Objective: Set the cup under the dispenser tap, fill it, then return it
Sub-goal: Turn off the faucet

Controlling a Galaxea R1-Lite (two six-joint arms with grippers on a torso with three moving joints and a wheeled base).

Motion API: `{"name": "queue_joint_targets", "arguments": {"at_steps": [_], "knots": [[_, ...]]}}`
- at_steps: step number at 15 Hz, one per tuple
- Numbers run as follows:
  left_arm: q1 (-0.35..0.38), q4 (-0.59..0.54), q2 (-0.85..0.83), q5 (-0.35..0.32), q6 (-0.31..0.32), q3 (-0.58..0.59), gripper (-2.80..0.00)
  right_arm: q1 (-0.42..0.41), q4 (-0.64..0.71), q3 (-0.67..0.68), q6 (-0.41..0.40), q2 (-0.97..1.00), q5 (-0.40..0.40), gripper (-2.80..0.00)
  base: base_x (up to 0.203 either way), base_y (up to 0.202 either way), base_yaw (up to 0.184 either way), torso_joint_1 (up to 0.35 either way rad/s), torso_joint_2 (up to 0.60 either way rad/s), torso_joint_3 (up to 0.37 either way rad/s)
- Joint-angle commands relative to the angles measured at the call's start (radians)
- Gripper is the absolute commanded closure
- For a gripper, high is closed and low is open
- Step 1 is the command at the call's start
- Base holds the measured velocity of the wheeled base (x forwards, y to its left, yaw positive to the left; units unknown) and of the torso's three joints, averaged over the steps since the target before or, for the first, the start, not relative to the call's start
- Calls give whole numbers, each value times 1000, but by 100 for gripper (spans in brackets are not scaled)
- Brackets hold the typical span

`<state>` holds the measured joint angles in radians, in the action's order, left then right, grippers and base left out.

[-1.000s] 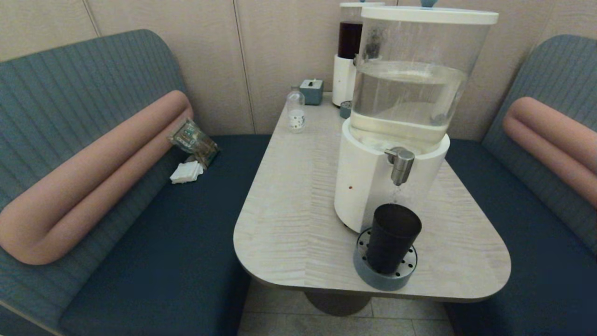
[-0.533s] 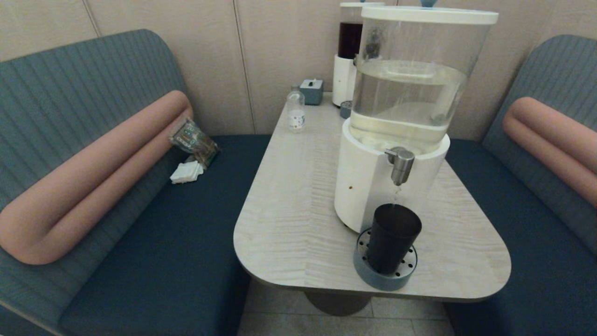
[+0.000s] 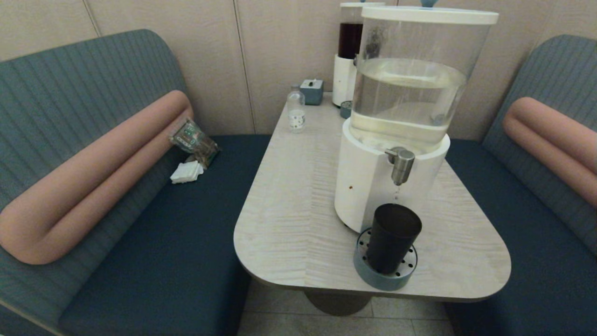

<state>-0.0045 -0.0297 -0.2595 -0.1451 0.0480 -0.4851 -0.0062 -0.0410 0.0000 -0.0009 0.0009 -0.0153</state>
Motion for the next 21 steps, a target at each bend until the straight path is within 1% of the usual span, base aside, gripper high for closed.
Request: {"name": "queue_joint_targets", "arguments": {"at_steps": [1,2,3,4,5,6,7,8,9,10,11,12,13,14,15,16,17,18,19,20,21], "knots": [[-3,51,-384,-28,-90,-258,0,0,0,15,-1,2,0,0,0,0,0,0,0,0],[-3,75,-510,-72,-125,-350,0,0,0,14,-1,2,0,0,0,0,0,0,0,0],[-4,95,-637,-153,-156,-433,0,0,-2,15,-1,2,0,0,0,0,0,0,0,0],[-6,107,-753,-271,-177,-500,0,0,0,14,-1,2,0,0,0,0,0,0,0,0],[-9,104,-852,-384,-185,-560,0,0,-1,15,-1,2,0,0,0,0,0,0,0,0],[-18,81,-952,-485,-183,-634,0,0,-1,15,-1,2,0,0,0,0,0,0,0,0],[-34,40,-1046,-567,-171,-718,0,0,0,15,-1,2,0,0,0,0,0,0,0,0],[-52,-2,-1128,-625,-156,-794,0,0,-2,14,-1,2,0,0,0,0,0,0,0,0],[-77,-37,-1200,-664,-143,-866,0,-1,-1,15,-1,2,0,0,0,0,0,0,0,0],[-114,-75,-1264,-693,-134,-941,0,0,-1,15,-1,2,0,0,0,0,0,0,0,0],[-172,-119,-1309,-714,-133,-997,0,0,0,15,-1,2,0,0,0,0,0,0,0,0],[-233,-155,-1334,-728,-149,-1020,0,0,0,15,-1,2,0,0,0,0,0,0,0,0],[-289,-172,-1356,-744,-210,-1025,0,0,0,15,-1,2,0,0,0,0,0,0,0,0],[-327,-170,-1389,-756,-268,-1023,0,0,0,14,-1,2,0,0,0,0,0,0,0,0],[-342,-141,-1425,-754,-269,-1017,0,0,-2,14,-1,2,0,0,0,0,0,0,0,0],[-357,-105,-1462,-738,-249,-1019,0,0,0,14,-1,2,0,0,0,0,0,0,0,0],[-369,-96,-1498,-712,-196,-1041,0,0,0,14,-1,2,0,0,0,0,0,0,0,0],[-374,-112,-1531,-692,-126,-1086,0,0,0,15,-1,2,0,0,0,0,0,0,0,0],[-378,-184,-1552,-674,-61,-1148,0,0,0,14,-1,2,0,0,0,0,0,0,0,0],[-390,-298,-1566,-658,-17,-1220,0,0,-1,14,-1,2,0,0,0,0,0,0,0,0],[-406,-388,-1579,-641,8,-1292,0,0,-2,14,-1,2,0,0,0,0,0,0,0,0]]}}
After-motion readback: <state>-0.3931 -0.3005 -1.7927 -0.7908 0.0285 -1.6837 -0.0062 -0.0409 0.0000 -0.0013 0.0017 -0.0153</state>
